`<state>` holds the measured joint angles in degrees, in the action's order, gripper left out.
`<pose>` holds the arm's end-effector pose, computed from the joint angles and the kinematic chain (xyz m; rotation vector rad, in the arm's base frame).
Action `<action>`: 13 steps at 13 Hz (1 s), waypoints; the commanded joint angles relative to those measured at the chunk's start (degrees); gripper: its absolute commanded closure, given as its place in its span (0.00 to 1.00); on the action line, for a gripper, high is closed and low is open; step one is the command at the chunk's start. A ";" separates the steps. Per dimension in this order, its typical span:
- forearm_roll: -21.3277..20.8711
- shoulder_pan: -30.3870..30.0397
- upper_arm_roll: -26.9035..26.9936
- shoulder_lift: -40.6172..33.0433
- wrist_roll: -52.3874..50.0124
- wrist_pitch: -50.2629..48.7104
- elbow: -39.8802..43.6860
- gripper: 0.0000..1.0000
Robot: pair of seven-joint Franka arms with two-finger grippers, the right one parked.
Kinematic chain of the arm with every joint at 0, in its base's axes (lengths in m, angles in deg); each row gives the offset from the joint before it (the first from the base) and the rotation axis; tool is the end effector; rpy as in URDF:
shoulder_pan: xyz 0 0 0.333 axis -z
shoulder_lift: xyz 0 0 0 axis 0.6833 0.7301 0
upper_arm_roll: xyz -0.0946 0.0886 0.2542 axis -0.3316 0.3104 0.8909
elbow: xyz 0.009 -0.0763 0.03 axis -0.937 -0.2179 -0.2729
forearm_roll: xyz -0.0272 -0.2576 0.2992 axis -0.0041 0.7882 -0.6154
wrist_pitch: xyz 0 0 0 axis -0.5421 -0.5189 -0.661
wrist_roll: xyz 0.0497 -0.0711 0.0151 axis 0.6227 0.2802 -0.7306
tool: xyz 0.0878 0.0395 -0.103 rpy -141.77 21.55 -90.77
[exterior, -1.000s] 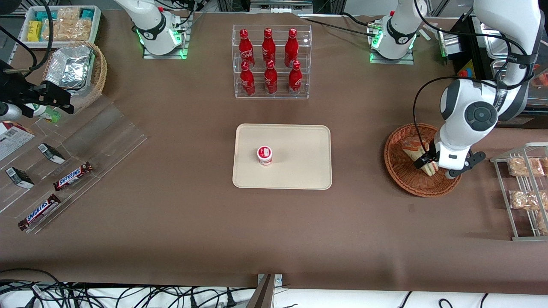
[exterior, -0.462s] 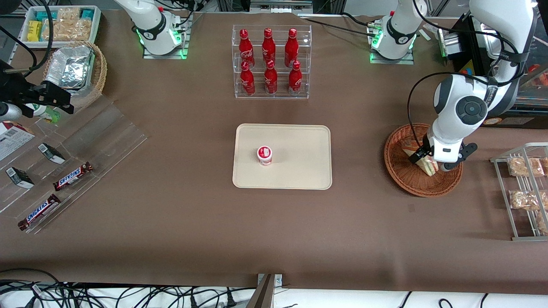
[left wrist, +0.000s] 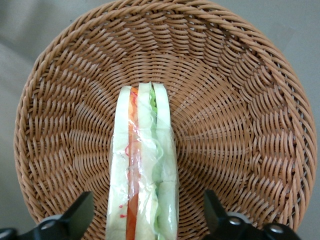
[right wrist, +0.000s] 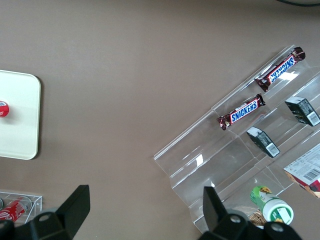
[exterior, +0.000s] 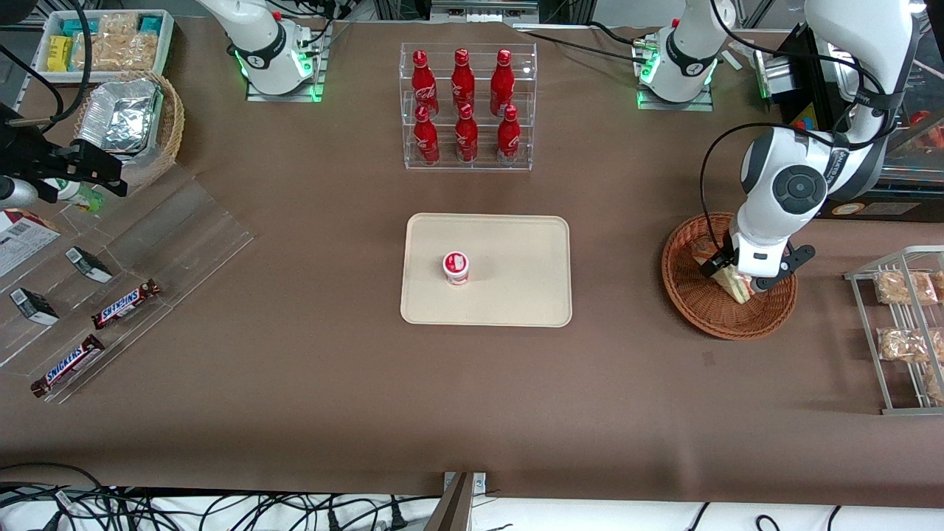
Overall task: Place sandwich from basket to tray
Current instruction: 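Close the left gripper on the wrapped sandwich's edge, then lift the sandwich and carry it with the left gripper to the cream tray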
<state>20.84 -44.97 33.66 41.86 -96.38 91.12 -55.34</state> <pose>0.5339 -0.0071 0.1852 -2.8300 -0.9096 -0.0260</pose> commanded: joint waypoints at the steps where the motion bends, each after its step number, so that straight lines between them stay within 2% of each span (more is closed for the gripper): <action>1: -1.77 0.01 -0.08 -0.78 -1.30 -0.08 -0.75 0.53; 2: -1.77 0.01 -0.08 -0.87 -1.22 -0.17 -0.75 0.66; 6: -1.77 0.01 -0.16 -1.04 -0.25 -2.18 0.21 0.75; 8: -1.86 0.01 -0.77 -1.31 1.06 -6.82 3.54 0.75; 10: -1.86 0.01 -2.44 -1.48 7.19 -15.94 8.72 0.75; 13: -0.63 0.01 -6.04 -1.48 8.54 -25.36 16.19 0.69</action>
<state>20.64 -44.94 29.87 40.84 -89.34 71.43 -43.53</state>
